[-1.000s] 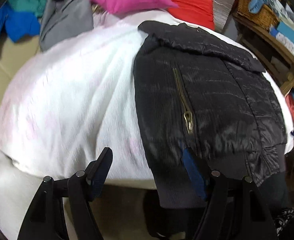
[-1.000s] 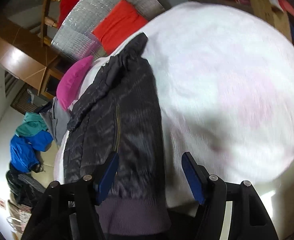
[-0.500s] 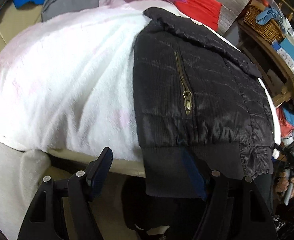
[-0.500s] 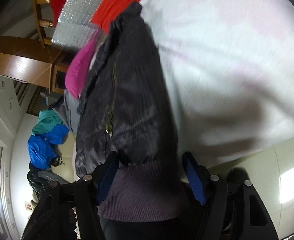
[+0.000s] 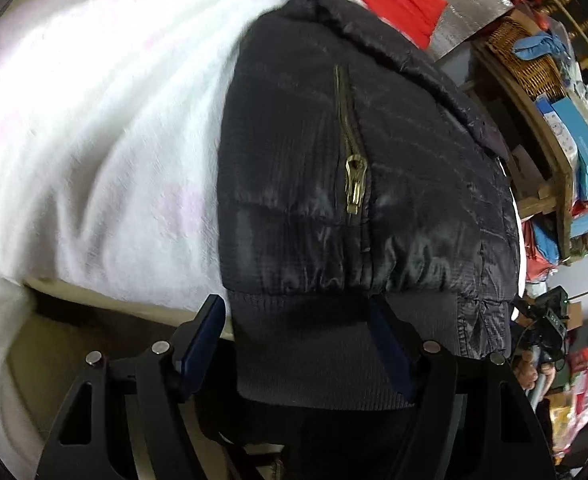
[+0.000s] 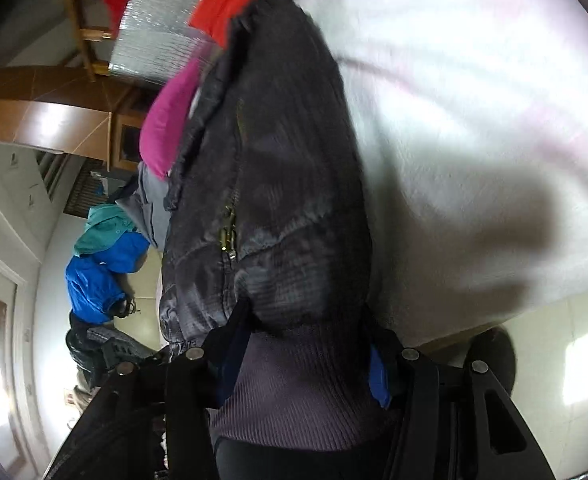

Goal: Fold large clothes
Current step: 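Grasp the jacket's ribbed hem with both grippers and lift it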

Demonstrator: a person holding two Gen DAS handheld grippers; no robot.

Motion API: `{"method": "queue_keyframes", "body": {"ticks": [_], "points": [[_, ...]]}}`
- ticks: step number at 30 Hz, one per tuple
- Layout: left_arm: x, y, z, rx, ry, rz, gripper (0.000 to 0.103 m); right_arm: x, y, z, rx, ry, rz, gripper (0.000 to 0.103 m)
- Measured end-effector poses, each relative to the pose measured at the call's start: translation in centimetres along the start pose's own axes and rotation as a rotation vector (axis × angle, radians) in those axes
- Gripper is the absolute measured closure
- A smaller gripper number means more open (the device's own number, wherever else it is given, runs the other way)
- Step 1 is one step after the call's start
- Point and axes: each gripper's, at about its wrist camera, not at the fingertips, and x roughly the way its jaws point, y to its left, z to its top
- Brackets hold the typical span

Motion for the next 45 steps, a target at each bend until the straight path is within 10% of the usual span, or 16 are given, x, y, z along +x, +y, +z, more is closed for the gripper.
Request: {"method": "queue_keyframes", "body": {"ticks": [7, 13, 21, 30, 34, 40, 45], "points": [[-0.6, -2.1, 0.7, 0.028, -0.031, -0.068, 0.029, -2.4, 5.2, 0.9, -0.192, -0.050, 0.144, 0.062], [1.5, -1.3, 0.7, 0.017, -0.002, -0.076, 0.030, 1.3, 3.4, 1.9, -0.110, 0.046, 0.011, 0.054], [0.1, -3.5, 1.6, 0.088, -0.045, -0.132, 0.031, -0.6, 6.7, 1.4, -0.264, -0.029, 0.114, 0.068], [2.3, -3.4, 2.0, 0.049, 0.003, -0.129, 0.032, 2.4, 6.1, 1.3, -0.244, 0.061, 0.009, 0.060], [0.3, -4.4, 2.9, 0.108, -0.076, -0.137, 0.062, 1.3, 9.5, 0.9, -0.404, 0.007, 0.015, 0.070], [1.0, -4.0, 3.0, 0.102, 0.003, -0.128, 0.062, 1.6, 9.6, 1.3, -0.390, 0.022, -0.008, 0.073], [-1.9, -5.5, 5.5, 0.134, -0.114, -0.197, 0.071, -0.1, 13.0, 3.0, -0.444, -0.052, 0.086, 0.073]]}}
